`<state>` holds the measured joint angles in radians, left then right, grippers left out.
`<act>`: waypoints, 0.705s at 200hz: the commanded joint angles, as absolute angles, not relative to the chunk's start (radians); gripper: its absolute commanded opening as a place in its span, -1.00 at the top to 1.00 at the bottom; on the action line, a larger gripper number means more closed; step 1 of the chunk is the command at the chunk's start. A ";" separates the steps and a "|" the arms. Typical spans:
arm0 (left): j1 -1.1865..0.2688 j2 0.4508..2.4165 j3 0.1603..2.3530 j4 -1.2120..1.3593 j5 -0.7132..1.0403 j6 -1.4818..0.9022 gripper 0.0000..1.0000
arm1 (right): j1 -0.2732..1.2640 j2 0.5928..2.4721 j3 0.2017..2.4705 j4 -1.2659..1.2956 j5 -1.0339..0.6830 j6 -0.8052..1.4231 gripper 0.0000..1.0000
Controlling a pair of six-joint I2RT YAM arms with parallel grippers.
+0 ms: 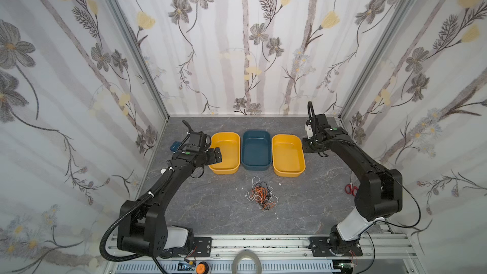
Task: Untangle the cables
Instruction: 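Lower both grippers over the tangled orange, black and white cables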
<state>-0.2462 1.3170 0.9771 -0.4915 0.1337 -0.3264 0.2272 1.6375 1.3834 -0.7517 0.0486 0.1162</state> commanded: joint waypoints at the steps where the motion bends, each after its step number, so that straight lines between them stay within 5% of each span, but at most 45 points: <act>1: -0.295 1.266 0.948 -0.522 0.179 -0.361 -0.89 | 0.275 1.569 1.358 -0.801 -0.026 0.163 0.00; 67: -0.530 1.124 0.744 -0.395 0.176 -0.541 -0.83 | 0.568 1.425 1.141 -0.639 -0.143 0.409 -0.04; 141: -0.736 1.077 0.557 -0.224 0.118 -0.667 -0.78 | 0.807 1.472 0.951 -0.390 -0.135 0.596 -0.12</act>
<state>-0.7162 1.0958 0.6003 -0.3260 0.1432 -0.6018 0.7647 1.4570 0.9806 -0.5098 -0.1383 0.5156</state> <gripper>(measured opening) 0.894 0.559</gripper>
